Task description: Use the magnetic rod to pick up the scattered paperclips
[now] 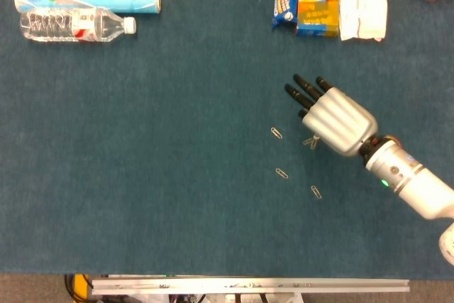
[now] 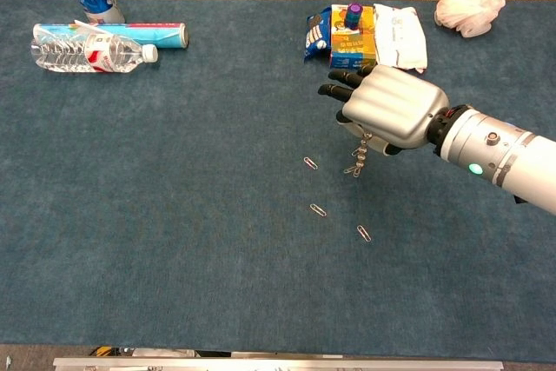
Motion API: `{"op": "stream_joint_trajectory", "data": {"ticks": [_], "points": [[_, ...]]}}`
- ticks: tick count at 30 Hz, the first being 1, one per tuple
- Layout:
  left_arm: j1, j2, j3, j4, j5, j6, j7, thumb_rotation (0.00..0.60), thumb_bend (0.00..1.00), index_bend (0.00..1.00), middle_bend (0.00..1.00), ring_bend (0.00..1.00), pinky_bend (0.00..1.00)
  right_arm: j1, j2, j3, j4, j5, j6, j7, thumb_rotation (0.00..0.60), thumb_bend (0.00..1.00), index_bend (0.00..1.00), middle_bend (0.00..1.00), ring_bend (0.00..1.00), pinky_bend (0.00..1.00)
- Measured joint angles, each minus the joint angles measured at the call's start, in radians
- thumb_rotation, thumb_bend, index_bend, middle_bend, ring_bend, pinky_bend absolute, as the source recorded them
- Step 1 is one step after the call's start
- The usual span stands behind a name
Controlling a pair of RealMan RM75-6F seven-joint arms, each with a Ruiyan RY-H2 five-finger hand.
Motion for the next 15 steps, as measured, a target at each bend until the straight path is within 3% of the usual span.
{"op": "stream_joint_trajectory", "data": {"ticks": [15], "points": [[0.001, -0.005, -0.002, 0.013, -0.008, -0.009, -0.009, 0.6, 0.01, 0.44, 0.44, 0.26, 0.45, 0.035, -0.03, 0.017, 0.072, 0.09, -0.011, 0.005, 0.6, 0.32, 0.58, 0.13, 0.0, 0.25]]}}
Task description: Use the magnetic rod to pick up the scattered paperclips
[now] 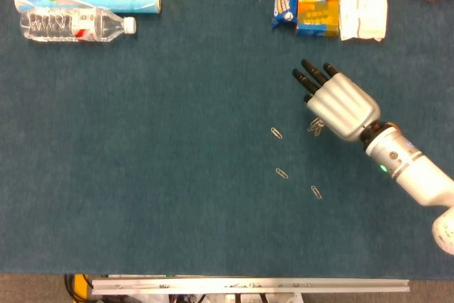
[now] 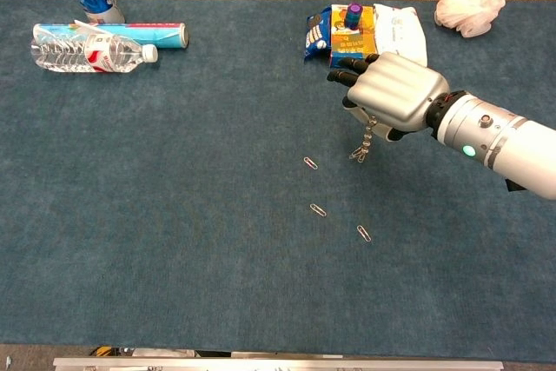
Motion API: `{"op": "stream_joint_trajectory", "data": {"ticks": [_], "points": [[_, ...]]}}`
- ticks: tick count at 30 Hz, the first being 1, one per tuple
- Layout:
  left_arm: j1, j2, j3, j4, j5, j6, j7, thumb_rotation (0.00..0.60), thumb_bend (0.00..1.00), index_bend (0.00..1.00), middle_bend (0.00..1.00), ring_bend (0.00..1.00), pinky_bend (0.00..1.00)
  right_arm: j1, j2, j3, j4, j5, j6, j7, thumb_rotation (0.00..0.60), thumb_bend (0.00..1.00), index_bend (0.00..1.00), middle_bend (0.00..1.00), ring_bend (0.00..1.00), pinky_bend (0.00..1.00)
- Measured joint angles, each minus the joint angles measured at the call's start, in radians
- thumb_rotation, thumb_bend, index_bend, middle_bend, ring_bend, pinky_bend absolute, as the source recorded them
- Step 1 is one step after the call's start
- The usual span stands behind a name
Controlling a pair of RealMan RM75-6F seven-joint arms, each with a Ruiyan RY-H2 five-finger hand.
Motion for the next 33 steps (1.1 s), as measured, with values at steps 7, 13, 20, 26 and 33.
{"op": "stream_joint_trajectory", "data": {"ticks": [7, 13, 20, 26, 33], "points": [[0.0, -0.002, -0.002, 0.006, -0.001, 0.001, -0.004, 0.6, 0.01, 0.44, 0.44, 0.26, 0.45, 0.016, -0.015, -0.007, 0.028, 0.017, -0.006, 0.006, 0.6, 0.32, 0.58, 0.13, 0.0, 0.25], [0.001, -0.004, -0.001, 0.01, -0.001, -0.001, -0.006, 0.6, 0.01, 0.44, 0.44, 0.26, 0.45, 0.027, -0.025, -0.011, 0.041, 0.023, -0.007, 0.014, 0.6, 0.32, 0.58, 0.13, 0.0, 0.25], [0.001, -0.005, -0.001, 0.014, -0.004, -0.005, -0.007, 0.6, 0.01, 0.44, 0.44, 0.26, 0.45, 0.037, -0.033, -0.018, 0.047, 0.028, -0.007, 0.019, 0.6, 0.32, 0.58, 0.13, 0.0, 0.25], [0.002, -0.006, -0.003, 0.02, -0.008, -0.008, -0.014, 0.6, 0.01, 0.44, 0.44, 0.26, 0.45, 0.043, -0.026, -0.024, 0.012, 0.008, 0.002, 0.026, 0.6, 0.32, 0.58, 0.13, 0.0, 0.25], [0.004, -0.008, -0.002, 0.025, -0.008, -0.008, -0.018, 0.6, 0.01, 0.44, 0.44, 0.26, 0.45, 0.062, -0.031, -0.021, -0.015, 0.006, 0.007, 0.005, 0.6, 0.32, 0.58, 0.13, 0.0, 0.25]]}}
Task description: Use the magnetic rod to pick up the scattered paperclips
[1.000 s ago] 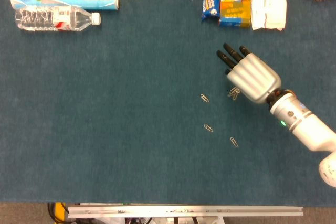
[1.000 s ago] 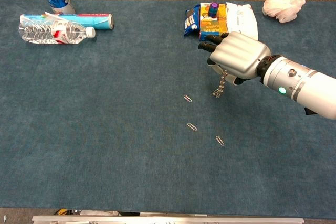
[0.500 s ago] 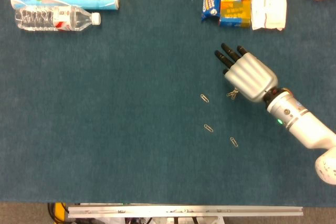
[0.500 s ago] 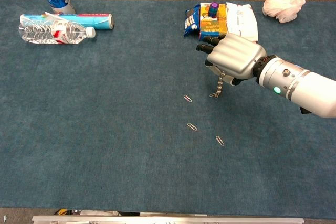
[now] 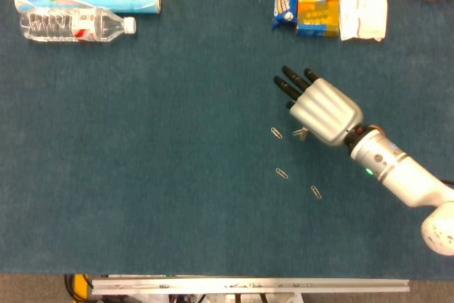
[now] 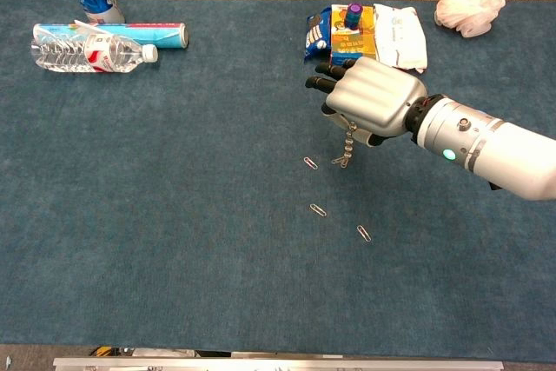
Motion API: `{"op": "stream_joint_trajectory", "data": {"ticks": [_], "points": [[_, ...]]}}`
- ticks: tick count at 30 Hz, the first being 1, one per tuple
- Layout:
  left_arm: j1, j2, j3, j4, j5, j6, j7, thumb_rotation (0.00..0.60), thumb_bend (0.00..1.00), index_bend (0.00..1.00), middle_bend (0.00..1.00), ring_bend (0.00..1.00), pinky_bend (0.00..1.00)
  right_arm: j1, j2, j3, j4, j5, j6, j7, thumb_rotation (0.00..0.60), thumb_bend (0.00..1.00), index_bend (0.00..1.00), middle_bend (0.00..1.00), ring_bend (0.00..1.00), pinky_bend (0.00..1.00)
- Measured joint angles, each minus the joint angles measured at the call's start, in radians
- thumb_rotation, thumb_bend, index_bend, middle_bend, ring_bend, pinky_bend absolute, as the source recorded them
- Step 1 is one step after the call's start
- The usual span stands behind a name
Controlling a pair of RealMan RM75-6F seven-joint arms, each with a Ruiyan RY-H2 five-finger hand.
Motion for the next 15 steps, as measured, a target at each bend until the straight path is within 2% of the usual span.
{"op": "stream_joint_trajectory", "data": {"ticks": [15], "points": [[0.006, -0.002, -0.001, 0.014, -0.007, -0.001, -0.014, 0.6, 0.01, 0.45, 0.44, 0.26, 0.45, 0.046, -0.045, 0.011, -0.014, 0.032, -0.008, -0.041, 0.6, 0.32, 0.58, 0.13, 0.0, 0.25]]}}
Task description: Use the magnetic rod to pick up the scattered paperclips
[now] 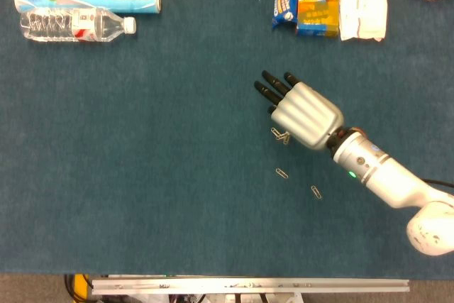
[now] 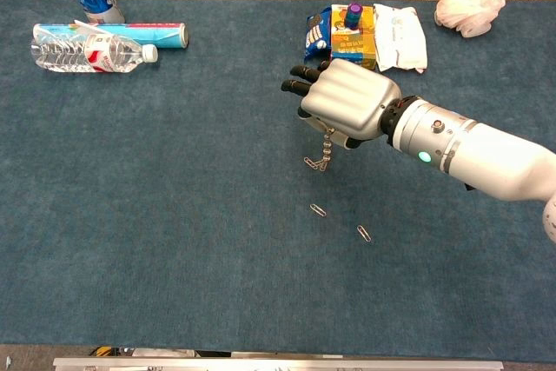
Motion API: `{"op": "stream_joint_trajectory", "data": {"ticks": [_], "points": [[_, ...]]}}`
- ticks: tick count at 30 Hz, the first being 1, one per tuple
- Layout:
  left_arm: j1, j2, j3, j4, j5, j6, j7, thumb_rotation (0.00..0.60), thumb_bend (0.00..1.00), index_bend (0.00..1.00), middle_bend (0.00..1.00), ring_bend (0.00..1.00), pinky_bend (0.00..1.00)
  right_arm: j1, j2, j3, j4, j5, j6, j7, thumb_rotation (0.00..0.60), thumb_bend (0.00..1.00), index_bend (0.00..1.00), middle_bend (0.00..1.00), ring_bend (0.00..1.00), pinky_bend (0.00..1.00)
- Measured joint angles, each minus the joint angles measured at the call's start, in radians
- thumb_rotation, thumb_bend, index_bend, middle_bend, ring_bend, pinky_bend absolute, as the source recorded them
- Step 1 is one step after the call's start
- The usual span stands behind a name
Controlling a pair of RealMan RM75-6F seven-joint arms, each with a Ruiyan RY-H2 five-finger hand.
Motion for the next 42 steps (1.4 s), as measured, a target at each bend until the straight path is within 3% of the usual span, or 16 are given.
{"op": "stream_joint_trajectory", "data": {"ticks": [22, 42], "points": [[0.005, 0.003, -0.001, 0.003, -0.009, -0.011, -0.005, 0.6, 0.01, 0.47, 0.45, 0.27, 0.45, 0.047, -0.048, -0.011, 0.041, 0.061, -0.007, -0.018, 0.6, 0.32, 0.58, 0.13, 0.0, 0.25], [0.001, 0.012, -0.003, -0.031, 0.007, 0.008, 0.038, 0.6, 0.01, 0.47, 0.45, 0.27, 0.46, -0.043, 0.117, -0.081, -0.071, -0.084, 0.123, 0.057, 0.6, 0.32, 0.58, 0.13, 0.0, 0.25]]}}
